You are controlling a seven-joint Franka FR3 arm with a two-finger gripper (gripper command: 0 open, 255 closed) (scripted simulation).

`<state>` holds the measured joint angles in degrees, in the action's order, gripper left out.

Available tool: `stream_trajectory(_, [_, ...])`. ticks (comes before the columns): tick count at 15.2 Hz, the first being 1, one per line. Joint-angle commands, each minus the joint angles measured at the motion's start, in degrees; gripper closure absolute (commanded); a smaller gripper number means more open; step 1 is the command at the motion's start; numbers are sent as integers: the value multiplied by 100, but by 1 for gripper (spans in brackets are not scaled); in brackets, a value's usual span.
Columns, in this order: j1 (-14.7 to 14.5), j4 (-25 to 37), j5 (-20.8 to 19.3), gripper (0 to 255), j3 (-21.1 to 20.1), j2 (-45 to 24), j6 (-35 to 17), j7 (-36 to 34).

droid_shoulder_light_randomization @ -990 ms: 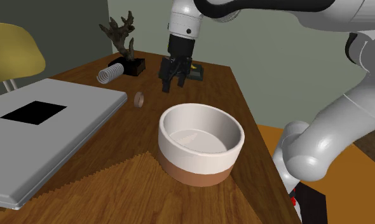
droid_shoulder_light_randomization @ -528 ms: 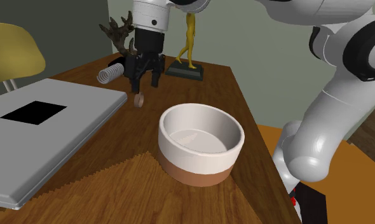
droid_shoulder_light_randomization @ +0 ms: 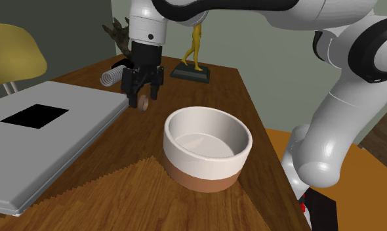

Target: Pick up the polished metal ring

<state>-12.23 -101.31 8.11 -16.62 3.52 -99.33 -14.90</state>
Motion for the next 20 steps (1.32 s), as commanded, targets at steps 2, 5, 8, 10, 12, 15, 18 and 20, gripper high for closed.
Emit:
stream_trajectory(2, [-2, -170, 14, 0, -2, 34, -139, 18])
stream_trajectory(5, [-2, -178, 17, 255, 0, 44, -137, 20])
stream_trajectory(8, [-2, -179, 17, 255, 0, 46, -136, 21])
stream_trajectory(10, [-1, -180, 17, 255, 0, 45, -137, 21])
stream_trajectory(12, [-2, -169, 14, 255, -2, 33, -139, 18])
stream_trajectory(15, [0, 84, 2, 255, 1, 13, 93, -12])
stream_trajectory(18, [2, 353, -12, 255, 2, -21, 327, -45])
stream_trajectory(20, [2, 541, -22, 255, 2, -50, 485, -68])
